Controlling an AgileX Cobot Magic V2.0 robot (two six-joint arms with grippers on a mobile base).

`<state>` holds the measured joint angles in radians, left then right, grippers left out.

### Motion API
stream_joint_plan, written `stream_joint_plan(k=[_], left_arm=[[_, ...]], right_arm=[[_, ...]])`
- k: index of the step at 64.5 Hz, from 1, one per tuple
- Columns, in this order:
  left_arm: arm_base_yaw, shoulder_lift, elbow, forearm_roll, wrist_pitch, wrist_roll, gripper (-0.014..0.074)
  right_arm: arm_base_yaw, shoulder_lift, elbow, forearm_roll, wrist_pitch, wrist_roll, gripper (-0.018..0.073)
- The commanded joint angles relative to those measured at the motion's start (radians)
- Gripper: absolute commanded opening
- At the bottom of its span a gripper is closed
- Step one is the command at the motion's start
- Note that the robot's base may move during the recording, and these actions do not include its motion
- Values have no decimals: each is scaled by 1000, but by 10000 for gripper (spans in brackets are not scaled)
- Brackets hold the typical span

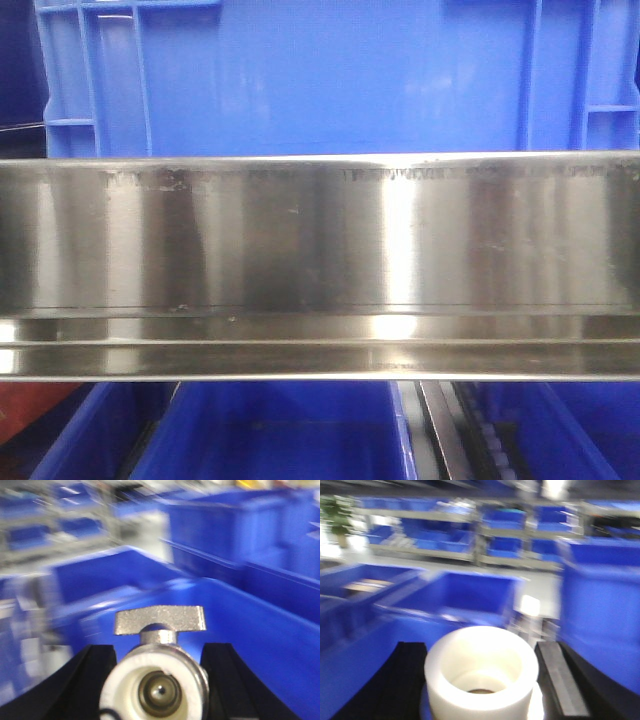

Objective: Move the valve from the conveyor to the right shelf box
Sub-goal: 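Lower both valves into the blue box and open both grippers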

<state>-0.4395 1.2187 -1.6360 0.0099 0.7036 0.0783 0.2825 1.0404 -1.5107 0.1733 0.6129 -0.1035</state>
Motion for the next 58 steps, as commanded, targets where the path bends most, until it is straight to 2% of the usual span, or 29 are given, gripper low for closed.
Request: stream_joint_plan(k=[1,7,12,27,40,45,49,58], left_arm=[[-58,108,-106,-4,2,2,-111],[-91,227,-182,-10,36,2,-111],[-94,284,-194,-10,50,2,-111],[-94,411,-194,-10,119,2,-111],[-94,483,-194,-10,126,2,-111],[-94,500,-194,-10,130,2,-101],[-94,502,-194,-10,134,2,-47],[-94,504,-194,-10,145,2,174]], right_arm=[[70,79,-89,12,-66,-3,-154],[129,178,-138,12,-62,-3,-154],[149,242,-145,12,-60,-3,-154],[149,416,-145,15,-34,-3,-154],[149,529,-145,17,-12,-3,-141],[151,552,-145,25,10,-3,-94],[151,563,-145,25,24,-3,-17],[151,569,-145,25,35,-3,211]])
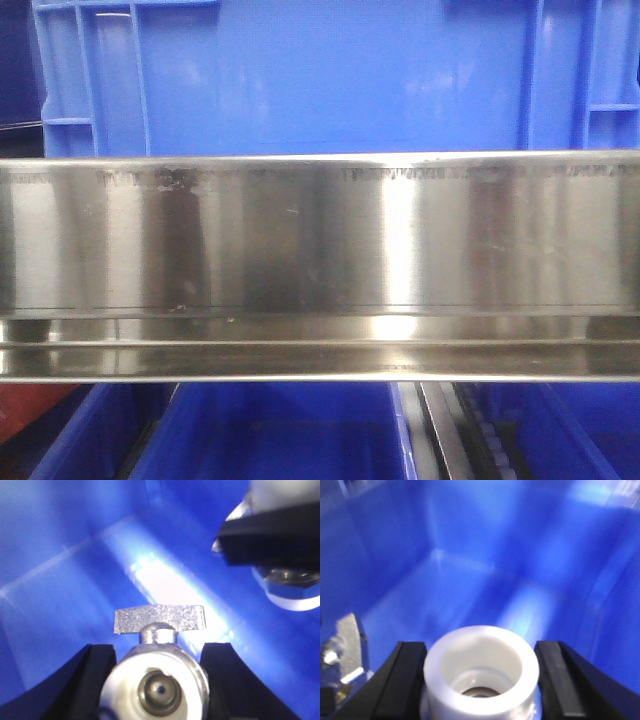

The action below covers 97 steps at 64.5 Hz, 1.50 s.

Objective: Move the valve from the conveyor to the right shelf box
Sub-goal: 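Lower both valves into the blue box and open both grippers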

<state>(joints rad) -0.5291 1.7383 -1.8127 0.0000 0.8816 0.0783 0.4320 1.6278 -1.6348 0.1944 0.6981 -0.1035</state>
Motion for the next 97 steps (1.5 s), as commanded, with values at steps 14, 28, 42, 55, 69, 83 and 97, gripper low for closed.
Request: stream_joint_plan(k=[14,28,42,55,69,83,97], left_arm=[[-4,-25,-17,0,-31,0,534],[-4,-88,-17,26,-27,0,566],[-4,-213,-17,56,47,0,394],[21,-328,-15,64,149,-20,48],[117,-535,134,66,88,-92,-111],[219,-812,470,66,-88,-108,-111],[256,-1123,852,66,-272,-108,-111]], right_arm=[[2,-28,-50,4,-3,-3,574],[2,-105,-51,4,12,-3,568],[0,-240,-51,4,28,-3,365],[0,-377,-19,-10,75,-3,-92],[-2,-566,190,-54,12,-3,-154],[-2,-788,508,-84,-165,-3,-154],[-2,-1023,789,-84,-250,-3,-154]])
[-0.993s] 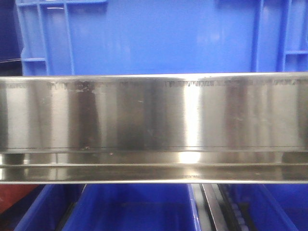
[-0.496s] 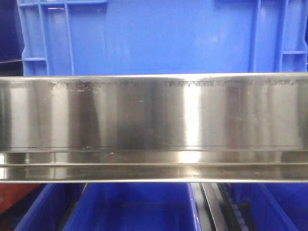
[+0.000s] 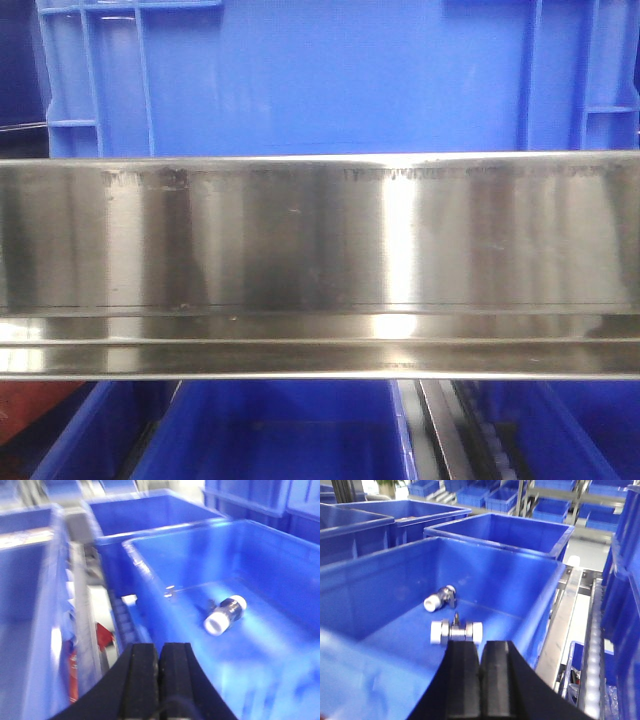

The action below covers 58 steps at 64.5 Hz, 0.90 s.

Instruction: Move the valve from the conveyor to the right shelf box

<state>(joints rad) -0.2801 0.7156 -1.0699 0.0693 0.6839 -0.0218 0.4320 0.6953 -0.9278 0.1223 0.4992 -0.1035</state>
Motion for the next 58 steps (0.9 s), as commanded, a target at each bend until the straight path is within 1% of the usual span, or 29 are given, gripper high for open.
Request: stream_joint_plan(k=[1,11,26,38,58], left_arm=[[7,-120,133,-3,-85,-8,-111],[7,-340,381,-3,-161,-8,-111],[7,-570,641,-19,-321,-8,-111],[7,-641,747,-24,-371,-8,-111],[7,-645,759,-34,-366,-8,-111]], right_arm=[[-2,-105,99,-12,-53,-3,-154],[-2,-259,284,-12,-90,-3,-154],[-2,-437,508,-12,-144,-3,-154],[-2,-465,584,-12,-152,-3,-154],[-2,-465,590,-12,-178,-3,-154]])
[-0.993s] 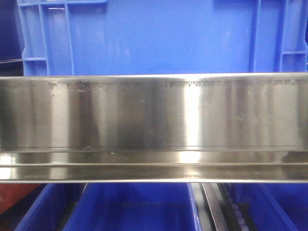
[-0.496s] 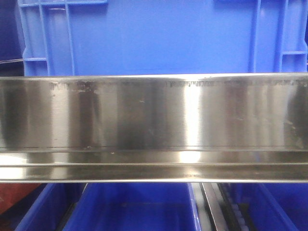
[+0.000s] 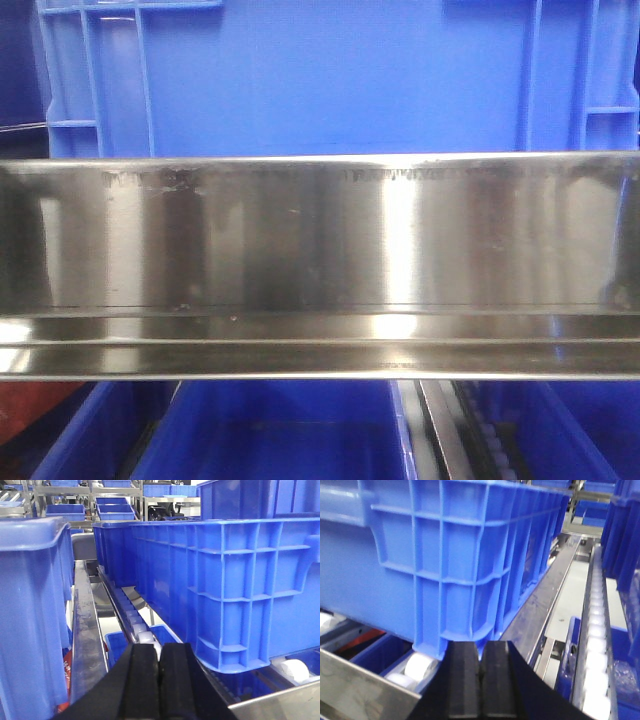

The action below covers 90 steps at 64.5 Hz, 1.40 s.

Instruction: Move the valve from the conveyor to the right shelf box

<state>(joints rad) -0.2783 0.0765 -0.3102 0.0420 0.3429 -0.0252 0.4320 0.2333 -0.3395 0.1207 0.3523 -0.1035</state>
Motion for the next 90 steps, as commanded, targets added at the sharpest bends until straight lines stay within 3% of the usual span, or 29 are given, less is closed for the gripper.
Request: stream_joint_plan(k=[1,37,48,67,78,84,90], left_arm=[[5,-6,-1,-6,-25,-4,-111],[11,-6,-1,-6,-25,-4,-111],[114,-24,40,-14,-69,-4,-111],[266,-76,239,-14,-287,-4,-111],[286,-76,310,-14,-386,-4,-111],[286,-76,310,-14,-333,-4,-111],[286,-76,310,-14,-350,-4,-111]], right_arm=[[-2,-3,2,-10,-31,-3,-154],[-2,-3,2,-10,-31,-3,-154],[-2,-3,2,-10,-31,-3,-154],[-2,-3,2,-10,-31,-3,-154],[-2,-3,2,-10,-33,-3,-154],[-2,-3,2,-10,-33,-3,-154],[-2,-3,2,-10,-33,-3,-154]])
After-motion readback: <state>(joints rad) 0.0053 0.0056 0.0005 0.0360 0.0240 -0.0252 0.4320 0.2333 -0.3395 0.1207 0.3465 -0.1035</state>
